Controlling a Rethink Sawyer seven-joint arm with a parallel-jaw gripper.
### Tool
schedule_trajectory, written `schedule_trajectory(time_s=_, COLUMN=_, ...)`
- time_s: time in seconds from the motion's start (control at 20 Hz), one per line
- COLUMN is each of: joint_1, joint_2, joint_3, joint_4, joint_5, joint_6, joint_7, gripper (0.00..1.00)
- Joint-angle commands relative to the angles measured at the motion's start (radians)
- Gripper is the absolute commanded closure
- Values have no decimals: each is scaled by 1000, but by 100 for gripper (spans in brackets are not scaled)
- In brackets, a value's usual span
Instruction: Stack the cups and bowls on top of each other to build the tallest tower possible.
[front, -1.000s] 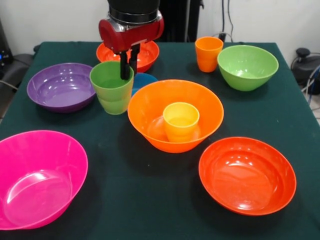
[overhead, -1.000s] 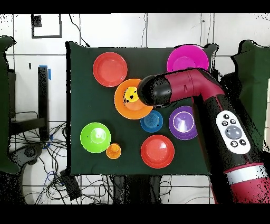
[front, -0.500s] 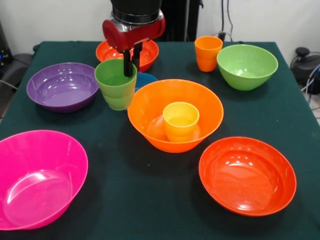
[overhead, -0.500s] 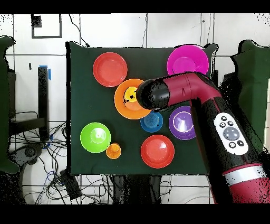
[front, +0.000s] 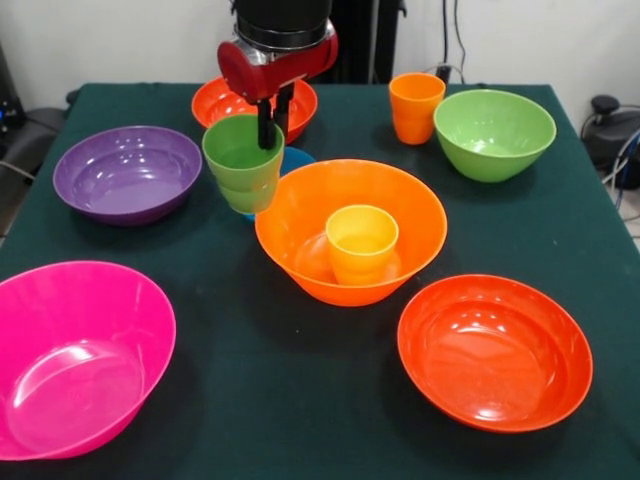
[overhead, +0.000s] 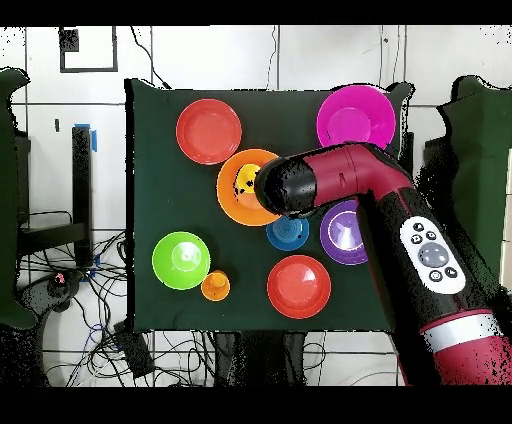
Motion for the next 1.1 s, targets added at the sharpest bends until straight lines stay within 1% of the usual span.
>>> schedule_trajectory(time_s=0.05, joint_1=19, joint_2=14, joint_3=-51, joint_4=58, joint_5=-11, joint_6=-43, joint_7=28, gripper=100)
schedule_trajectory(time_s=0.65, joint_1=13, joint_2=20, joint_3=-47, joint_4=76, joint_5=-13, joint_6=-66, joint_7=36, gripper=100)
schedule_trajectory(time_s=1.1, joint_1=10, joint_2=19, joint_3=-44, joint_4=88, joint_5=2, joint_6=-103, joint_7=71, gripper=100)
